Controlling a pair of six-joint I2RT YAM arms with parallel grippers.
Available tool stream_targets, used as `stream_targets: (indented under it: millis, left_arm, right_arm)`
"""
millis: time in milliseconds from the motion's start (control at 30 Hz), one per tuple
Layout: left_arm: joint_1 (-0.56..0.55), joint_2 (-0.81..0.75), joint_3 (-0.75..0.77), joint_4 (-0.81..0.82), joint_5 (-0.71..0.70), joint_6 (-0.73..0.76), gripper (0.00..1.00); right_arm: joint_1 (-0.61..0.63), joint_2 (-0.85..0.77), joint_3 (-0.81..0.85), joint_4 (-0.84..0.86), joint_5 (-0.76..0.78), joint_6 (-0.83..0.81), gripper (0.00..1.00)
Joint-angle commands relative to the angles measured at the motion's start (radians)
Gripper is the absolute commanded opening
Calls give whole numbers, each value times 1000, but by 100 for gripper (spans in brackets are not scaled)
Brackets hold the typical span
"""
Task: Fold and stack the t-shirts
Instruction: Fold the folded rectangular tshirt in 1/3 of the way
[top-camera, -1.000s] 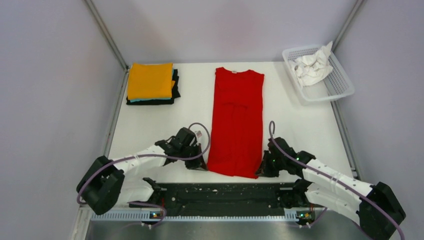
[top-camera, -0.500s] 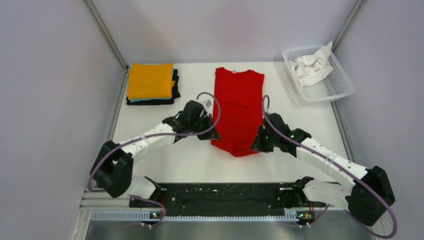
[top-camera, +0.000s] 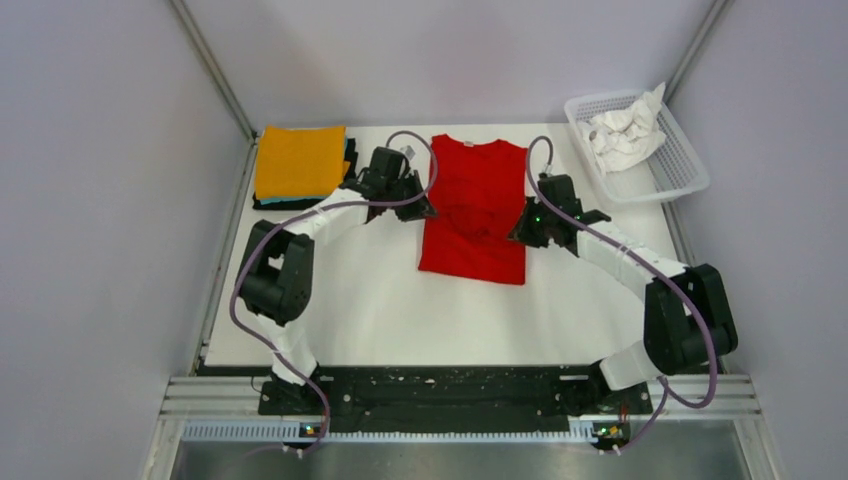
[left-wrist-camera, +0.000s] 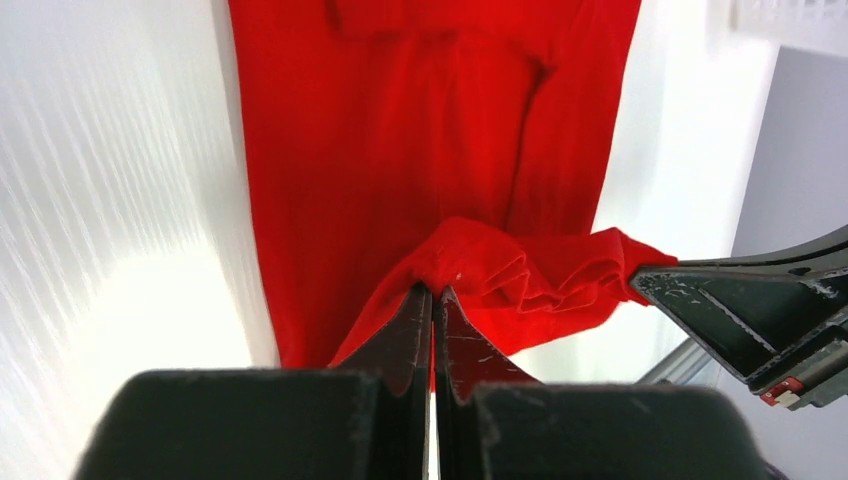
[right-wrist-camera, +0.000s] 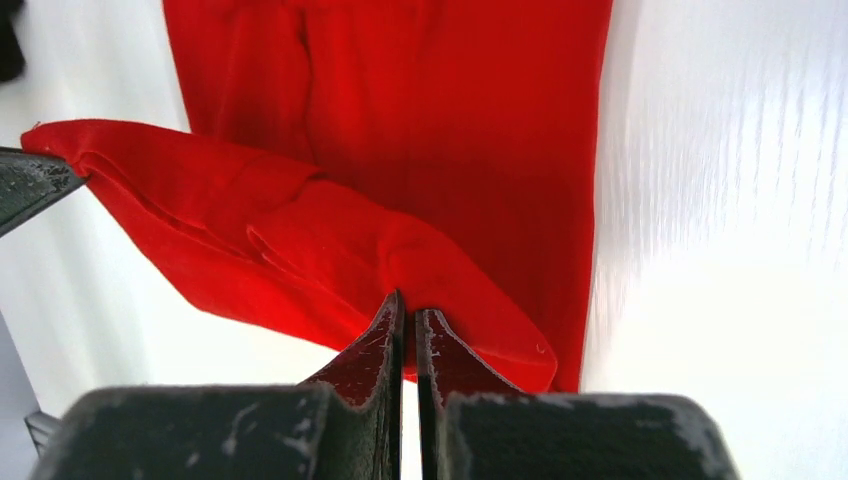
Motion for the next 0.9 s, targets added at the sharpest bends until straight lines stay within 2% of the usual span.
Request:
stream_targets:
  millis: [0, 200, 367, 467, 533, 600, 700, 767, 867]
  left_arm:
    - [12, 50, 137, -14, -17, 83, 0]
    - [31, 158, 279, -115, 2, 142, 0]
    - [39, 203, 296, -121, 5, 130, 0]
    - [46, 236, 325, -142, -2, 124, 1]
    - [50, 261, 360, -174, -18, 120, 25]
    - [54, 272, 387, -189, -19, 121, 60]
    - [54, 261, 407, -189, -15, 124, 97]
    - [55, 236, 398, -189, -19, 126, 99]
    - [56, 182, 344, -184, -36, 125, 99]
  right_arm:
    - [-31, 53, 105, 82, -4, -46, 0]
    - [-65, 139, 156, 95, -15, -19, 0]
    - [-82, 207, 197, 92, -18, -22, 0]
    - [-91, 243, 217, 94, -5, -19, 5]
    - [-97, 264, 234, 96, 3, -15, 15]
    - [-105, 280, 255, 98, 26, -5, 39]
    - [-110, 287, 289, 94, 74, 11, 77]
    - [-111, 267, 293, 93, 84, 15, 97]
    - [-110, 218, 259, 107, 87, 7, 99]
